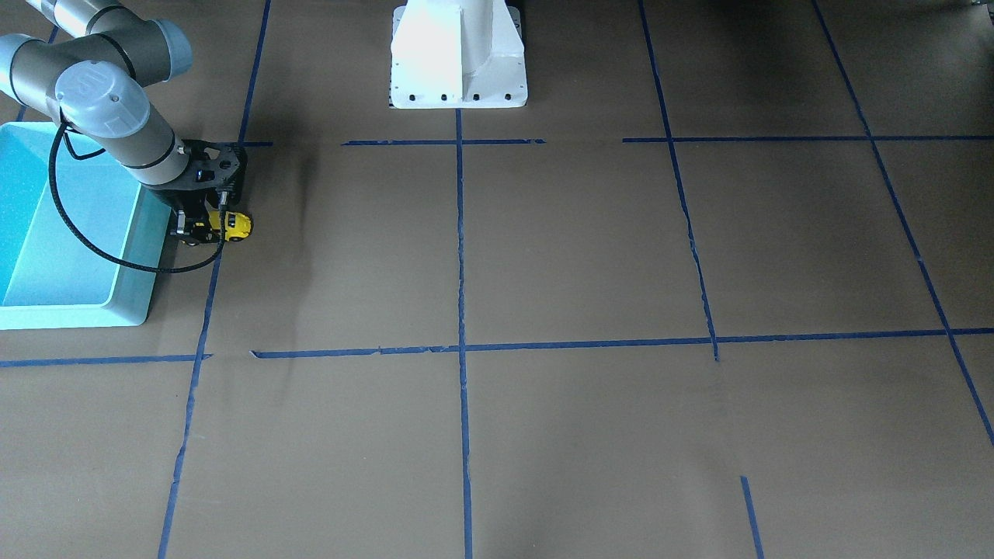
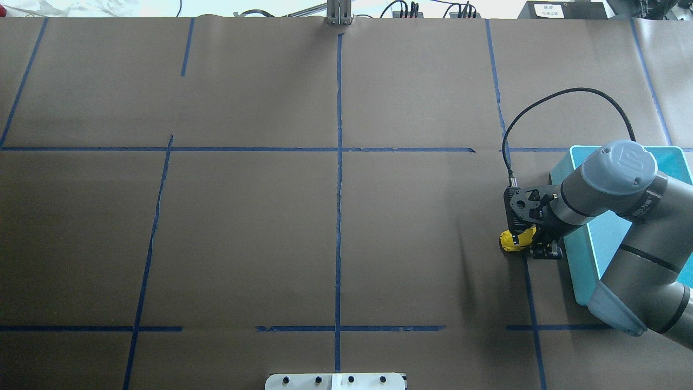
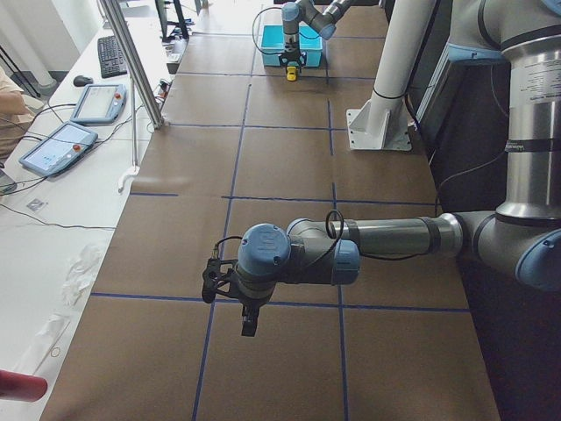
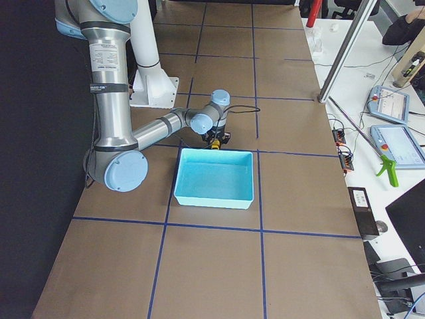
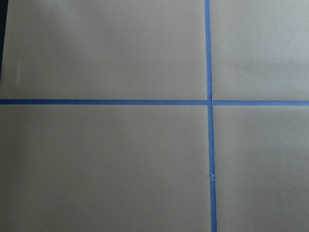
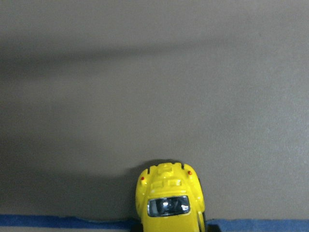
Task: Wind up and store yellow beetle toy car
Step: 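Close the right gripper on the yellow car, then lift the car with the right gripper and carry it over the bin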
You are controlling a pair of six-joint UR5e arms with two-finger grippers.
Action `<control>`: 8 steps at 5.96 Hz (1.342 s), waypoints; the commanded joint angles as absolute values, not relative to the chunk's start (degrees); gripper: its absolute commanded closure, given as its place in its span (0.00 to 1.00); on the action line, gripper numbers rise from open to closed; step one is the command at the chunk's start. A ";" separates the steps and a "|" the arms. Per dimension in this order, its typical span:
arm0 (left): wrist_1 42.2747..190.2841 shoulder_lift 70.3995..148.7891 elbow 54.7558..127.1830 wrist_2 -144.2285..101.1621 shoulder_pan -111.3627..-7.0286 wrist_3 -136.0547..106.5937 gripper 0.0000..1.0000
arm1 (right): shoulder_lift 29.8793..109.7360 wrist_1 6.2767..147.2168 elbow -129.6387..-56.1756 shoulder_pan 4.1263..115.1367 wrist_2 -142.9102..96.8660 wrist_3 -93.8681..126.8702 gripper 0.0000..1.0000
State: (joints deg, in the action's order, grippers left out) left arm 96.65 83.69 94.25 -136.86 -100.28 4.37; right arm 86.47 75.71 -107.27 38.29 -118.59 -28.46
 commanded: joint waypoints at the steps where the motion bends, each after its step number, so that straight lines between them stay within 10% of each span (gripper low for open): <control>1: 97.03 83.67 94.30 -136.93 -100.28 4.39 0.00 | 86.66 75.67 -109.51 38.67 -119.26 -28.56 1.00; 6: 98.61 83.94 94.40 -137.11 -100.11 4.39 0.00 | 86.83 82.33 -120.56 53.04 -130.31 -28.65 1.00; 8: 98.61 84.11 94.31 -137.02 -99.15 4.39 0.00 | 99.16 82.80 -127.24 62.27 -134.99 -33.62 1.00</control>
